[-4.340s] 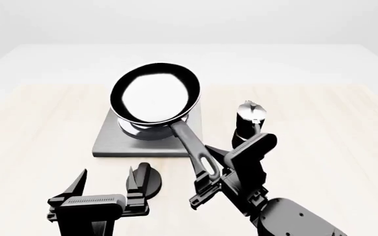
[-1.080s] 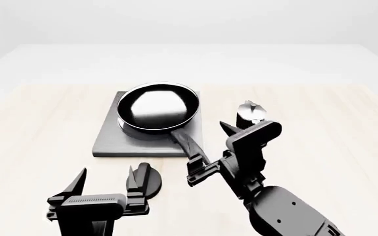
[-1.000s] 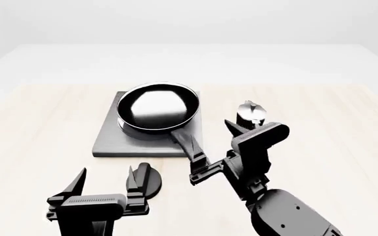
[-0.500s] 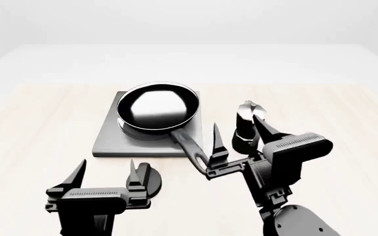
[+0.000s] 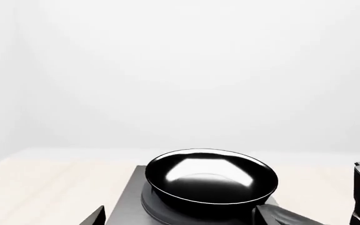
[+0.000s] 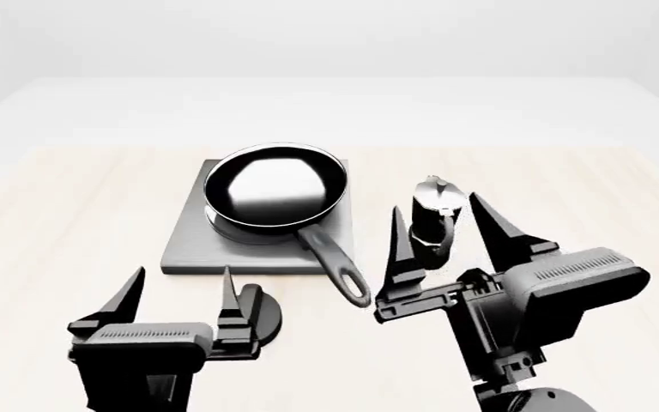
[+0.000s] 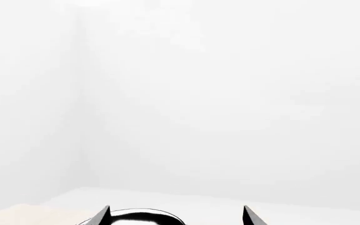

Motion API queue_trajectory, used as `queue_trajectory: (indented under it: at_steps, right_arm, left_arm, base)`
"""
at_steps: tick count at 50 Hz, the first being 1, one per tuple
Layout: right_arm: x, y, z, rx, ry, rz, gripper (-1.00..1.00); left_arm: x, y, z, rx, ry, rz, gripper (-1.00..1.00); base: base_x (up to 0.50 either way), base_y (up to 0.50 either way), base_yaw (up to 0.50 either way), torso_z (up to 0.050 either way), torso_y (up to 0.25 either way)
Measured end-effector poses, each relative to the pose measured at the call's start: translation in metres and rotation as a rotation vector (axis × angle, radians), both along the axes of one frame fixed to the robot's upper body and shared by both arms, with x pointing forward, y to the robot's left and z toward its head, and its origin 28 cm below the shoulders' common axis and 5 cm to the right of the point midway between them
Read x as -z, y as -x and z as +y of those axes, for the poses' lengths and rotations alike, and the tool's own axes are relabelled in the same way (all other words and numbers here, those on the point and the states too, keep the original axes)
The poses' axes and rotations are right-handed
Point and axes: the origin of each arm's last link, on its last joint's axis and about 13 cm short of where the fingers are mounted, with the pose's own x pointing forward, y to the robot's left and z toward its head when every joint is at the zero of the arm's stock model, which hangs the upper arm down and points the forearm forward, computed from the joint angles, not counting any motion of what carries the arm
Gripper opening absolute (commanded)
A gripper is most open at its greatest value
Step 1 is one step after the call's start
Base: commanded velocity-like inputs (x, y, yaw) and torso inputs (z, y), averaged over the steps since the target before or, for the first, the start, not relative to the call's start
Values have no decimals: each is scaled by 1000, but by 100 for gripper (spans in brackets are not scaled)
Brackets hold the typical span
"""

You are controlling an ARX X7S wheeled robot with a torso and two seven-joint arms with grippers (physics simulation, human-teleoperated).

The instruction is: Put the frying pan on the stove.

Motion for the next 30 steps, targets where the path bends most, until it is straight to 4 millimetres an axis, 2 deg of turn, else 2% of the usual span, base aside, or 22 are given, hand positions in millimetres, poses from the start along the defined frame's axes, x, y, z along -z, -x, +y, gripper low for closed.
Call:
queue_trajectory:
  at_steps: [30]
  right_arm:
    - [-23, 29, -4, -13, -32, -100, 100]
  left_arm:
    - [-20, 11, -1, 33, -5, -73, 100]
  base:
    - [0, 0, 0, 0, 0]
